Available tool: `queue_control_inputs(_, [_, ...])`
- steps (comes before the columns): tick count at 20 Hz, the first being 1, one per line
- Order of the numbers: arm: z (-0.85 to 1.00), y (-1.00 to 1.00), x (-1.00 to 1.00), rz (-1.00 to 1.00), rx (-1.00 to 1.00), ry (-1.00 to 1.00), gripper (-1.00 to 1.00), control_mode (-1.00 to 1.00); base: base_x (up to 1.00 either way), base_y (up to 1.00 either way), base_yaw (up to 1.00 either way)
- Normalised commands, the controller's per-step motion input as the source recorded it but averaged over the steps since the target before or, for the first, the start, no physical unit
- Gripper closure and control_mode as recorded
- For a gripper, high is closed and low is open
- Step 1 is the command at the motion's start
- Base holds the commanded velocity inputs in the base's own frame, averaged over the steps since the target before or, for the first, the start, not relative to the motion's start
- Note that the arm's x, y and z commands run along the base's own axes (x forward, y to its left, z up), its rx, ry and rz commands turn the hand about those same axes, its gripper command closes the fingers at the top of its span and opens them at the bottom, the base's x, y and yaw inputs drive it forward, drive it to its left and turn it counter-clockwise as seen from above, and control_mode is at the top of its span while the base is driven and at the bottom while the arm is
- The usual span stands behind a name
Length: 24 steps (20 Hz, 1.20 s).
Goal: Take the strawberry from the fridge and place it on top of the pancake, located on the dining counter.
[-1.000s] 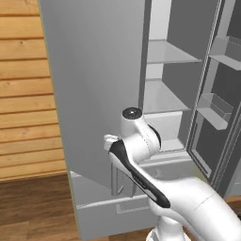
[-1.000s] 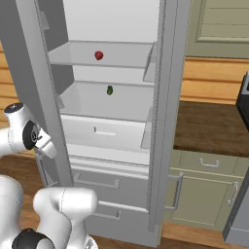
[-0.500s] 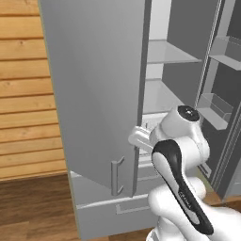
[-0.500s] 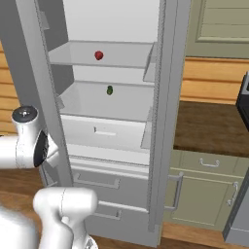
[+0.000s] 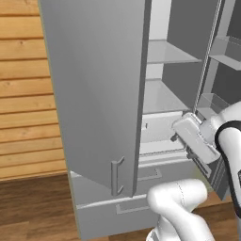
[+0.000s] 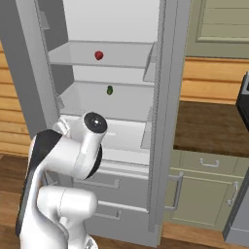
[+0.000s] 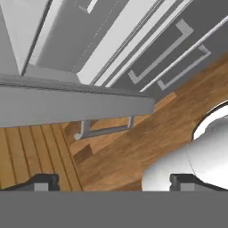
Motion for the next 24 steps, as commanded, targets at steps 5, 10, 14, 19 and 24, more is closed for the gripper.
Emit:
queue_control_inputs(5, [0.00,-0.19,0.39,0.00,0.41,0.00,-1.00,-1.00,0.00,0.00,0.00])
queue_control_inputs(10, [-0.11,0.22,0.61,0.00,0.28,0.02,-1.00,-1.00,0.00,0.00,0.00])
queue_control_inputs(14, [-0.22,0.34,0.67,0.00,0.01,0.18,-1.00,-1.00,0.00,0.00,0.00])
queue_control_inputs(19, [-0.22,0.36,0.70,0.02,0.03,0.12,-1.00,-1.00,0.00,0.00,0.00])
queue_control_inputs(24, [-0.18,0.22,0.69,0.13,0.10,0.05,-1.00,-1.00,0.00,0.00,0.00])
